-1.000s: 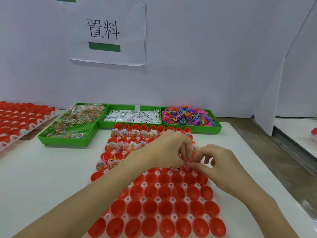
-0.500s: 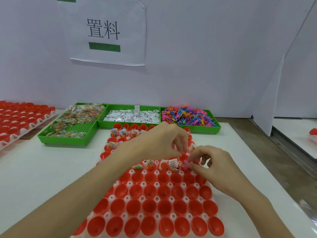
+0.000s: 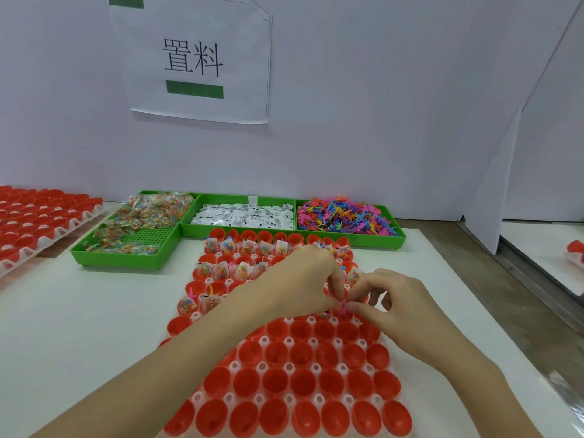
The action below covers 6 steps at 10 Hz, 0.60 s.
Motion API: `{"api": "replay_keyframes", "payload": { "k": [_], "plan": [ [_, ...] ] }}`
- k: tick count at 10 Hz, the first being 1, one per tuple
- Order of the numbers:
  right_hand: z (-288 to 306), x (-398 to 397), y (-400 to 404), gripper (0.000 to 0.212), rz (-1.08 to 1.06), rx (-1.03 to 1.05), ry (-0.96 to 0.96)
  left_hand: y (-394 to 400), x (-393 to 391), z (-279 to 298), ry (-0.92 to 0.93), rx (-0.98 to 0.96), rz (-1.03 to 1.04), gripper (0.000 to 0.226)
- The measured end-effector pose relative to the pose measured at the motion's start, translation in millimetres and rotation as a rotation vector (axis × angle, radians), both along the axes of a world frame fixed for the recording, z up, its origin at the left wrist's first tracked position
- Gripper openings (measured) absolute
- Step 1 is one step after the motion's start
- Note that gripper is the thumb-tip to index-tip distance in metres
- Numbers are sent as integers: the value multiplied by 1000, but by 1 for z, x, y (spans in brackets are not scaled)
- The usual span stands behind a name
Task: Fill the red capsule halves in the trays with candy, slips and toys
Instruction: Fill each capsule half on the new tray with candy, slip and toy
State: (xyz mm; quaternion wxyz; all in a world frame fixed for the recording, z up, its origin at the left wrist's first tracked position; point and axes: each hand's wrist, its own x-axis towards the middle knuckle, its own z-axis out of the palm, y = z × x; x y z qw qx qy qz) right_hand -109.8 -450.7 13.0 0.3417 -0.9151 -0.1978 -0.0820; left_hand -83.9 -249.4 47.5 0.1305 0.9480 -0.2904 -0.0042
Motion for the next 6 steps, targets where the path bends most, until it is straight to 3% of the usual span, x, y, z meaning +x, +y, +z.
{"api": "replay_keyframes", "payload": {
  "k": [2,6],
  "plan": [
    [1,0,-2,15,47,-30,-6,-5,-1,-4,-39,-128,-42,9],
    [2,1,-9,16,77,3,19,0,-2,0,41,-189,-91,10]
  ]
}}
